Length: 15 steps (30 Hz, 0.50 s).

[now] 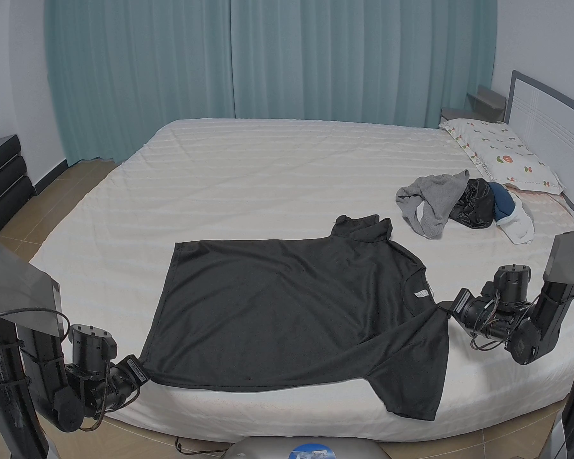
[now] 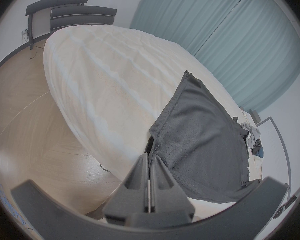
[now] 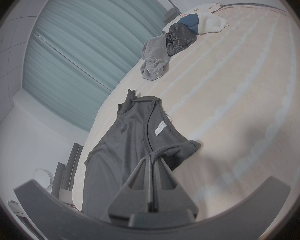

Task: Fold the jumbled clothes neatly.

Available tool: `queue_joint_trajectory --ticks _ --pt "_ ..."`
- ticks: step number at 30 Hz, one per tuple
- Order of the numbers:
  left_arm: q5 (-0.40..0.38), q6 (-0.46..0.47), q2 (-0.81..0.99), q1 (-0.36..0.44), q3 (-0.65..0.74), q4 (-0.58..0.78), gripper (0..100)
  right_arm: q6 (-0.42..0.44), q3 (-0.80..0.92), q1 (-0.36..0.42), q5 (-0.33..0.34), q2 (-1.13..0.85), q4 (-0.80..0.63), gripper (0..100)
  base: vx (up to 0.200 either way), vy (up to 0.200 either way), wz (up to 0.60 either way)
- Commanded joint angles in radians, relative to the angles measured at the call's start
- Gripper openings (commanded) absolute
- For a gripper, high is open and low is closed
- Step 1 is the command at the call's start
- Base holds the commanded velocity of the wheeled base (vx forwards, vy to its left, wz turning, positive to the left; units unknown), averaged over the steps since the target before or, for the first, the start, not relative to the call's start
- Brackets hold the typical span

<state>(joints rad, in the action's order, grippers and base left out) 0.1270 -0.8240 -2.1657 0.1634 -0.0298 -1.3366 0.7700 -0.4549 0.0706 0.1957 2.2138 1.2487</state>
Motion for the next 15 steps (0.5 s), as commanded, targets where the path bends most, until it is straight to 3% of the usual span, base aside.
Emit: queue_joint_trajectory --ticks 1,7,15 --pt "-0.001 -0.001 -0.005 -0.002 -0.001 -0.009 0 0.0 -0.07 -0.002 0.001 0.003 -0.041 0 0.0 0.0 0.0" --pt "-0.001 -0.003 -0.009 -0.002 -0.007 -0.009 0 0.0 -0.208 0.008 -0.03 0.049 -0.158 0 0.0 0.0 0.0" --pt "-0.001 -0.004 -0.009 -0.002 -0.005 -0.009 0 -0.001 -0.329 0.015 -0.062 0.153 -0.19 0 0.0 0.0 0.0"
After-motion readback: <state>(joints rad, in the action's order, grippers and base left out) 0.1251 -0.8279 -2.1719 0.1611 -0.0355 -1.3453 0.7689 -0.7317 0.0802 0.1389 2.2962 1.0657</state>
